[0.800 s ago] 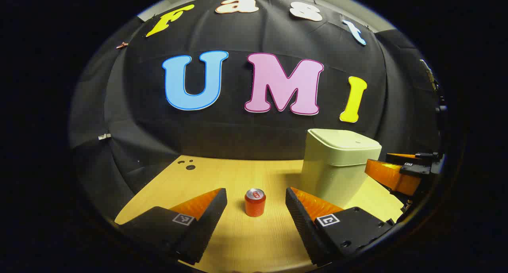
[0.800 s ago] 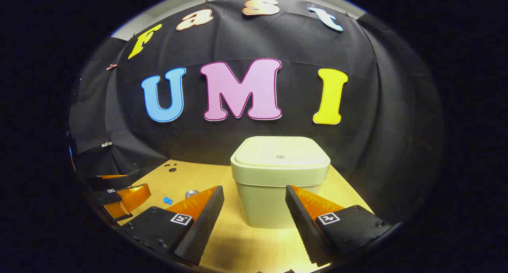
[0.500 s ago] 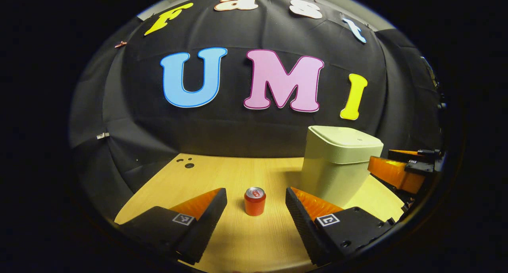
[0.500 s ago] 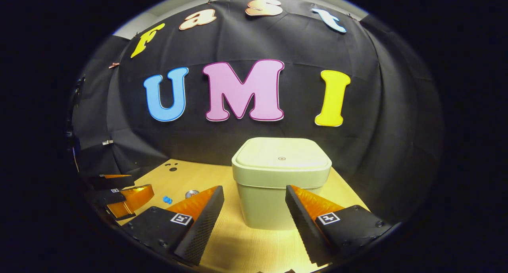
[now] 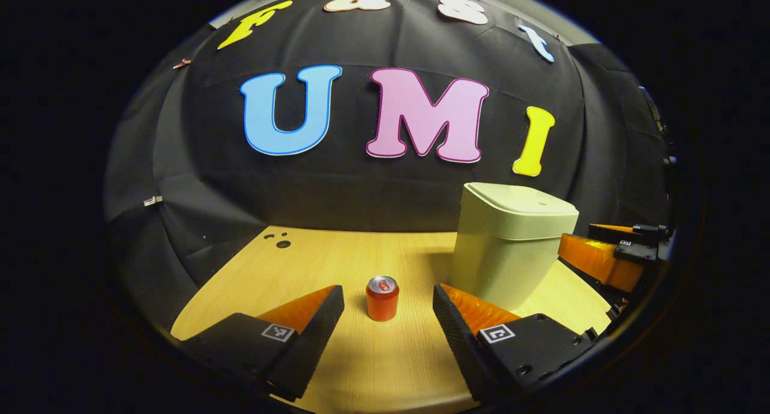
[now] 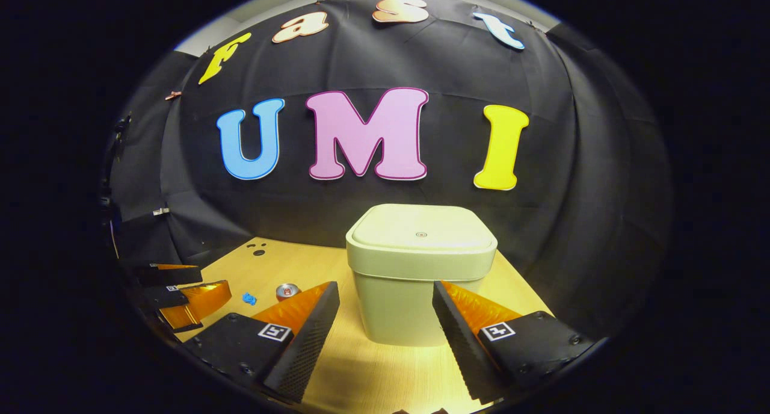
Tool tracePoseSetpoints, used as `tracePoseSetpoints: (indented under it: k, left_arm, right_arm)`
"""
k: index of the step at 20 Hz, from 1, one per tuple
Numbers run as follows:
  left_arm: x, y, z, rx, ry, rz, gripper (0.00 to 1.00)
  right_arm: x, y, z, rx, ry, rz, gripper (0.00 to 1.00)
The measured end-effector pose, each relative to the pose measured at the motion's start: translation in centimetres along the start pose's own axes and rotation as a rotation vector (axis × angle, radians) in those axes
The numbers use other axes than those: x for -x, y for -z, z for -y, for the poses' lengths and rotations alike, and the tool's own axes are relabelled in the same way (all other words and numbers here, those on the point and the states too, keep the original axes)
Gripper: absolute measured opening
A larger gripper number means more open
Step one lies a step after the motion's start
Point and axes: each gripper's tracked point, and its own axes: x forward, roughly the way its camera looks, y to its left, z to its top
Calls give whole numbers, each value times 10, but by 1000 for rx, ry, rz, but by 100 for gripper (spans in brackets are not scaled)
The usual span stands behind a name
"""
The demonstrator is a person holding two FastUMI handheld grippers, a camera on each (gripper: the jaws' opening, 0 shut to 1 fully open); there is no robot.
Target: Press the lid of the desktop garbage bin to open it, pick up the crumpled paper on the desktop and throw it into the bin, then pick up the pop can on the desktop and drop it into the bin, and finally close the garbage bin lid.
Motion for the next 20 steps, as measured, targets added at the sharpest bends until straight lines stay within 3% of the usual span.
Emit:
tracePoseSetpoints:
  k: [8,20]
  left_arm:
    - [-2,36,2,-2,2,-60,96]
    - [0,29,4,-72,22,-24,96]
  right_arm:
    - [6,6,-4,16,-17,-16,98]
    - [3,6,-16,29,-34,-15,98]
